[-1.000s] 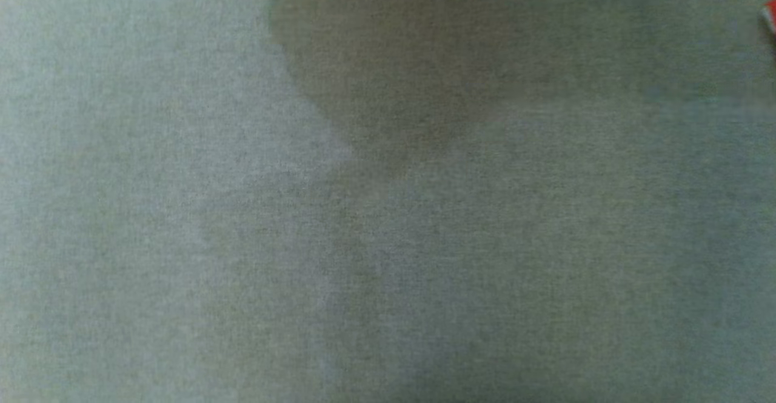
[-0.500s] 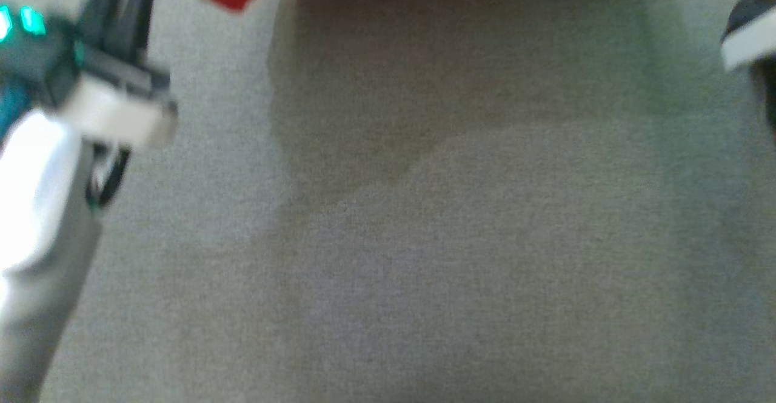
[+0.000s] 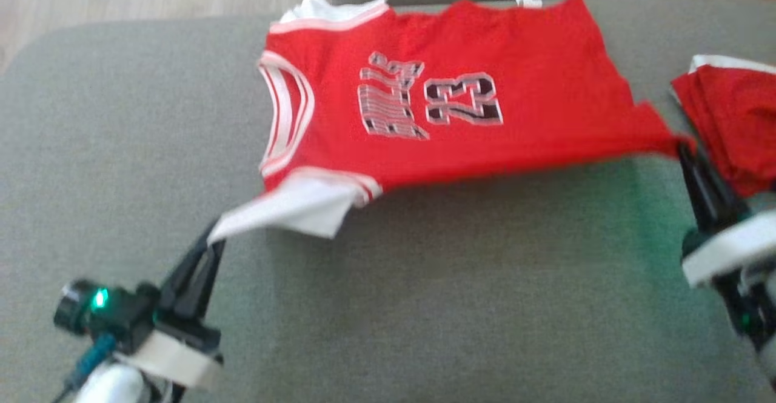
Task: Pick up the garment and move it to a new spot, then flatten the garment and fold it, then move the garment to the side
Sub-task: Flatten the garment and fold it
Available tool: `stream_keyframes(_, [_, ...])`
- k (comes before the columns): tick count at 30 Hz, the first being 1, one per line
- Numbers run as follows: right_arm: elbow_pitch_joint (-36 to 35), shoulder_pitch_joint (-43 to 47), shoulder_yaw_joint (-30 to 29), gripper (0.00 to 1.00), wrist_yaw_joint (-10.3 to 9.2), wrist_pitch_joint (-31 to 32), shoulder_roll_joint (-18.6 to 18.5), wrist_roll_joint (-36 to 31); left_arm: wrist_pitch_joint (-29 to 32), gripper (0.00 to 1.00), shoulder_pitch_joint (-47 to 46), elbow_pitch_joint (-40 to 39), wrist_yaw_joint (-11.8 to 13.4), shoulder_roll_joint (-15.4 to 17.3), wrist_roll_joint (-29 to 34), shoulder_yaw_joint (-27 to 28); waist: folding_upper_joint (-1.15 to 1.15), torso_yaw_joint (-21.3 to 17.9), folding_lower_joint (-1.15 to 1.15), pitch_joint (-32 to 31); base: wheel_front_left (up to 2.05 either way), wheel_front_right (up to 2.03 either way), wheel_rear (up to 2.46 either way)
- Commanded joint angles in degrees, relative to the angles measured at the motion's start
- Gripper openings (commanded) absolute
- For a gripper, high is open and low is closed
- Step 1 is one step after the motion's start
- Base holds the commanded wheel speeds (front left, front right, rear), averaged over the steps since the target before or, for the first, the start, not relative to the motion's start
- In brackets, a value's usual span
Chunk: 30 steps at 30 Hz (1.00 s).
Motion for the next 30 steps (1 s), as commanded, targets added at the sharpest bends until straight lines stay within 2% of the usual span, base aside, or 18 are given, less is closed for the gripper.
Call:
stream_keyframes(1, [-1.7, 1.9, -1.3, 0.00, -0.05, -0.9, -2.2, -0.4, 0.2, 0.00, -0.6, -2.0, 0.7, 2.6, -0.7, 2.3, -0.01, -0.3, 0.02, -1.4, 0.00, 0.00, 0.00])
stream_keyframes(11, [-9.7, 17.4, -10.3, 0.00, -0.05, -0.2, 0.3, -4.1, 3.3, 0.00, 11.3, -8.4, 4.6, 2.6, -2.5, -0.2, -0.01, -1.6, 0.02, -4.0, 0.00, 0.00, 0.00])
stream_keyframes(18, [-15.4, 22.7, -15.6, 0.00, -0.05, 3.2, 2.2, -6.2, 5.5, 0.00, 13.2, -12.5, 5.8, 3.6, -3.2, -0.3, -0.01, -1.5, 0.02, -3.3, 0.00, 0.00, 0.00])
stream_keyframes(25, [-17.3, 22.0, -19.2, 0.00, -0.05, 5.8, 4.7, -8.1, 6.1, 0.00, 6.2, -12.4, 4.4, 3.7, -1.4, -0.1, -0.01, -0.6, 0.02, 0.1, 0.00, 0.00, 0.00])
stream_keyframes(30, [-16.9, 17.8, -20.1, 0.00, -0.05, 7.6, 5.5, -8.9, 6.0, 0.00, -2.3, -8.9, 1.6, 3.0, 0.3, -0.5, -0.01, -0.1, 0.02, 3.3, 0.00, 0.00, 0.00])
